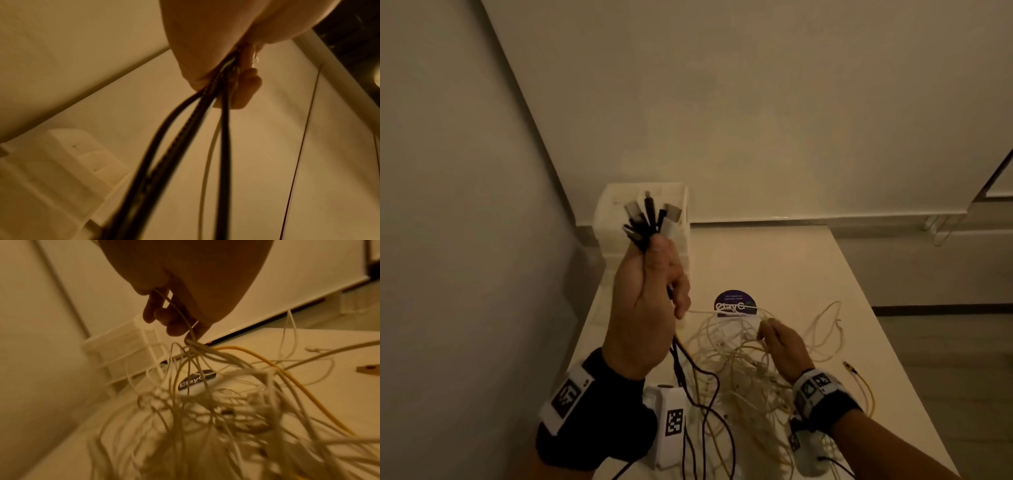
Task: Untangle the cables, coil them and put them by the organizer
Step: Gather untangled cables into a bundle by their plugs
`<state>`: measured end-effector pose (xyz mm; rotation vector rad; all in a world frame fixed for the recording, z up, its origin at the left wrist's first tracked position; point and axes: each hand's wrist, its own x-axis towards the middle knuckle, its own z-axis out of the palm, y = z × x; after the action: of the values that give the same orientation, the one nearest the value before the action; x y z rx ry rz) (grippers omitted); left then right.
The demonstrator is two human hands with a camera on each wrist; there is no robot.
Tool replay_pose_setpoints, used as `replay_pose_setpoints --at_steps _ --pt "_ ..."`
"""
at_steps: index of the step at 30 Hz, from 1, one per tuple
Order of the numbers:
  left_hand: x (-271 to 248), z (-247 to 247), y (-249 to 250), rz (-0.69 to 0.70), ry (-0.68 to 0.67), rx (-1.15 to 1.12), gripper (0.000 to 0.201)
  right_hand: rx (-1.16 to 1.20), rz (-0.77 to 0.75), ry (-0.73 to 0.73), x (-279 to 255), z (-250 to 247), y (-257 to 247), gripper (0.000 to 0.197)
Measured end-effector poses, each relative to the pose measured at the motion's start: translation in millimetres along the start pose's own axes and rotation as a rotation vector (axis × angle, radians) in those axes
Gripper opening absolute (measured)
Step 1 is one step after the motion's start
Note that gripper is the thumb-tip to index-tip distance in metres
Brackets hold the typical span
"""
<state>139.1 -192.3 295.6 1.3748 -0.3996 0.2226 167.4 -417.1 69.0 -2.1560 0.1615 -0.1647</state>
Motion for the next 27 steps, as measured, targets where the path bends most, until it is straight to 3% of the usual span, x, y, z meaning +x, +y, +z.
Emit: replay_pose_setpoints --at_steps 3,5,8,12,16,21,24,27 --pt "-11.1 7.0 -16.7 -0.099 -0.142 0.123 0.024 0.126 -0.061 0.145 27.5 -29.2 -33.2 0.035" --pt "-14.0 11.5 -25.4 -0.097 -0.208 0.231 0.016 0.201 -0.142 0.148 39.2 -58.8 -73.8 0.031" --pt "-5.1 22.2 -33.7 -0.077 -0.151 0.356 0.018 0.133 -0.361 0.029 35.9 -101.3 -140.6 0.032" --pt "11.0 38.0 -29.5 0.164 -0.011 0.379 0.038 -0.017 -0.547 -0.192 5.5 -117.8 -186.8 0.031" --pt "16.1 49.0 -29.9 0.287 -0.083 0.393 0.032 0.094 -0.474 -0.291 -13.7 -109.5 -180.0 0.045" --pt "18.6 49.2 -35.2 0.235 -0.211 0.461 0.035 0.222 -0.462 -0.251 -33.7 -121.3 -179.6 0.031" --pt "15.3 51.7 -29.0 0.215 -0.112 0.468 0.033 0.343 -0.386 -0.279 -41.7 -122.6 -175.6 0.032" --pt "27.6 37.8 -26.0 0.154 0.114 0.409 0.023 0.447 -0.255 -0.325 -58.5 -112.2 -152.1 0.033"
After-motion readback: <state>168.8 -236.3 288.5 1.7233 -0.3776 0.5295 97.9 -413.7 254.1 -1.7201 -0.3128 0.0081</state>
